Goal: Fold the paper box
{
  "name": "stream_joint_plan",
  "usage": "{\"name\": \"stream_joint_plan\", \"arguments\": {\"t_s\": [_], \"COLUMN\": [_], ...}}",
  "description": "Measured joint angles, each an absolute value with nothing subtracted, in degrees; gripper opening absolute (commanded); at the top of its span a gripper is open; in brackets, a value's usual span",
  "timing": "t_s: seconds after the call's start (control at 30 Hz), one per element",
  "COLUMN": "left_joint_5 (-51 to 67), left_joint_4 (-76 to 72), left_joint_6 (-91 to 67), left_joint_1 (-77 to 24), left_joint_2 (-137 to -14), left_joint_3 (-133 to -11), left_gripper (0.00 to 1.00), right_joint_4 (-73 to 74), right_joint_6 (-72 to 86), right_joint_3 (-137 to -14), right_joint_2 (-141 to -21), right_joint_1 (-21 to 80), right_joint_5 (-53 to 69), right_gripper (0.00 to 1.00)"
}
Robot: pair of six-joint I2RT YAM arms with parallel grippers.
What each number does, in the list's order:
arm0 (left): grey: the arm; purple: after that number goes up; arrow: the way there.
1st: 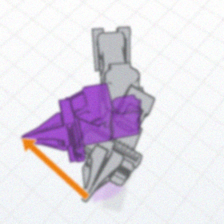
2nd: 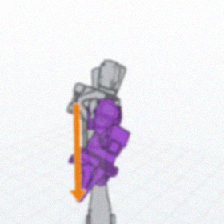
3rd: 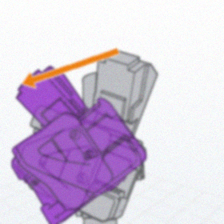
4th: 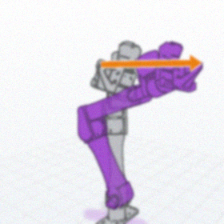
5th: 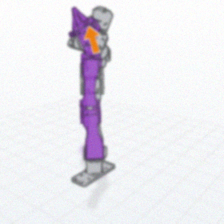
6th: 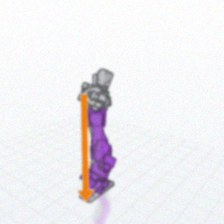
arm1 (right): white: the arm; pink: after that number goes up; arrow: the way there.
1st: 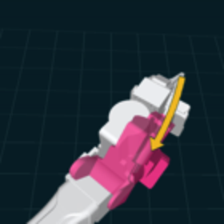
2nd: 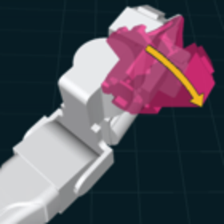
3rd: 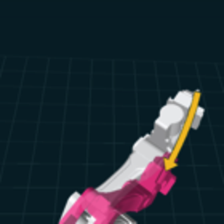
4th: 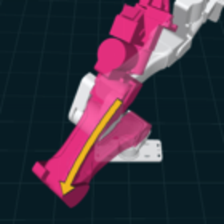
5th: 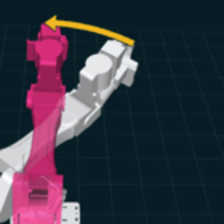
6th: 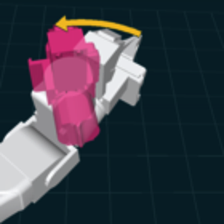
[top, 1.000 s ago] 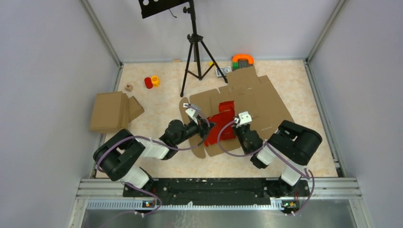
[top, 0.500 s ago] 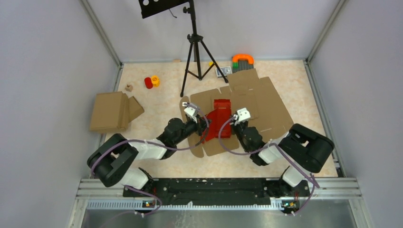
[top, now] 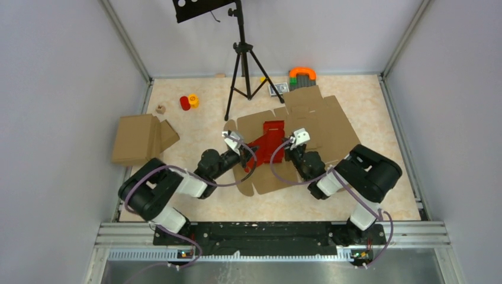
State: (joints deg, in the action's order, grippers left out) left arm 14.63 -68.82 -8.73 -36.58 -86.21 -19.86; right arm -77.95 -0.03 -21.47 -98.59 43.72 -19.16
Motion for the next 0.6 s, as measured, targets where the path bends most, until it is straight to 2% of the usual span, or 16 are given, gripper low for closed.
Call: {"name": "stream_joint_plan", "arguments": {"t_s": [0.17,0.27,0.6], "left_joint_5": [16.69,17.15,17.37], "left_joint_4": [-80.49,-82.67,-80.27], "left_joint_6": [-6.24,-5.52,-2.09], "left_joint_1": [-36.47,-36.47,-36.47], "left_joint_2": [-93.34,-93.93,-91.35], "left_joint_3": [-17.19,-16.84,-16.71], "left_gripper": [0.00,0.00,0.00], "right_joint_4": [-80.09,-78.54,-60.95], "right_joint_6": [-1.23,-1.76,2.74], "right_joint_3": [-21.47,-21.47,-21.47], "right_joint_2": [-101.51,-100.36,-89.06], "right_joint_1": [43.72,43.70,43.70], "right_joint_5": [-18.37,-18.15,-15.70], "right_gripper": [0.10,0.17,0.16]}}
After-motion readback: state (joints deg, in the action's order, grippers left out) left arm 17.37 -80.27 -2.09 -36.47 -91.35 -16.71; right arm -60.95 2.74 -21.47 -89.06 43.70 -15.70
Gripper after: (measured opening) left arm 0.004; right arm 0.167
